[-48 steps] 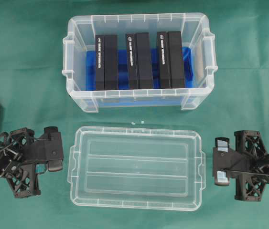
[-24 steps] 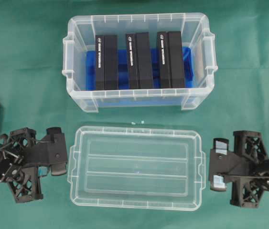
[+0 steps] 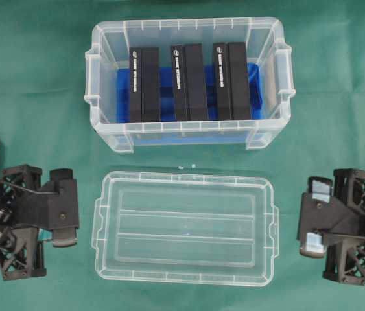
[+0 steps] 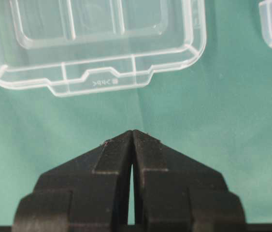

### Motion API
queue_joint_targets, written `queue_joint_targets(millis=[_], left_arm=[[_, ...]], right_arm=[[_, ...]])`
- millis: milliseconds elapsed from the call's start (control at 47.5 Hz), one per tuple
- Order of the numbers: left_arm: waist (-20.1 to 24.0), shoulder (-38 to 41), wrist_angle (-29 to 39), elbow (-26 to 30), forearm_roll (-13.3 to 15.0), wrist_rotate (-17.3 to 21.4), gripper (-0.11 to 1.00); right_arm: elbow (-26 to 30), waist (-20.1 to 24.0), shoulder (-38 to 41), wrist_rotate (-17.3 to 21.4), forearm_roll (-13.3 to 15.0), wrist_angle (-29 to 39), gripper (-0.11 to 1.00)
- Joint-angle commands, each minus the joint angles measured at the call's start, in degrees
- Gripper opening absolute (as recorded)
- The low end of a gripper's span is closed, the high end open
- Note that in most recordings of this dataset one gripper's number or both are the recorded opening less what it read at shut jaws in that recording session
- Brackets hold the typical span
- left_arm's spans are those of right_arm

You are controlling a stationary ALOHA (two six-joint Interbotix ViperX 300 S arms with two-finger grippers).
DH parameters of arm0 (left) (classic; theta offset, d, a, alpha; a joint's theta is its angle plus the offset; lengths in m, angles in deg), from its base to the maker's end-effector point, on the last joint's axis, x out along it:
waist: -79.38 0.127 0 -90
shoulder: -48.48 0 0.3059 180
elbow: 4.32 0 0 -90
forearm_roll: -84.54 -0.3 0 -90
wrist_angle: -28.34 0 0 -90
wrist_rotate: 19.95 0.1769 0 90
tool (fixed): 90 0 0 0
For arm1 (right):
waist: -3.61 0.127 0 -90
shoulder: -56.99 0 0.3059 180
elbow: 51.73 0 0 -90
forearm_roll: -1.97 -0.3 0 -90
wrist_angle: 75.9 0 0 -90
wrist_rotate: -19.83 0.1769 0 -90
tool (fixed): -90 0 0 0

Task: Clamp the lid of the box with both arms, then lift and open it.
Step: 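Release the lid and withdraw both grippers outward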

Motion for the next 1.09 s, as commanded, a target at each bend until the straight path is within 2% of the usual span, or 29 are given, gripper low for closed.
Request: queue_joint_targets(millis=[0,210,484,652,862,1073], left_arm=[[-0.18,-2.46,3.43,3.43,-1.49,0.18,0.01],[-0.18,-5.27,9.93,6.59,-3.43,0.18,0.01],[0.09,-6.86,13.62,7.65,-3.69,0.35,0.01],[0.79,-7.82,13.8,7.03,-3.96,1.05,0.01],[2.37,-7.73,13.1,7.29,-3.96,3.78,0.01],[5.01,-7.47,8.79,7.65,-4.13,7.47,0.01]], right_arm=[[2.72,0.18,-2.11,-0.26,0.26,1.67,0.0],[6.42,0.09,-3.87,-1.76,0.26,7.03,0.0],[10.55,0.09,-4.13,-5.71,0.26,10.37,0.0],[10.72,-0.09,-4.13,-7.12,0.26,10.81,0.0],[10.72,-0.26,-4.13,-7.29,1.14,10.55,0.0],[10.72,-1.41,-4.13,-7.47,4.66,8.17,0.0]])
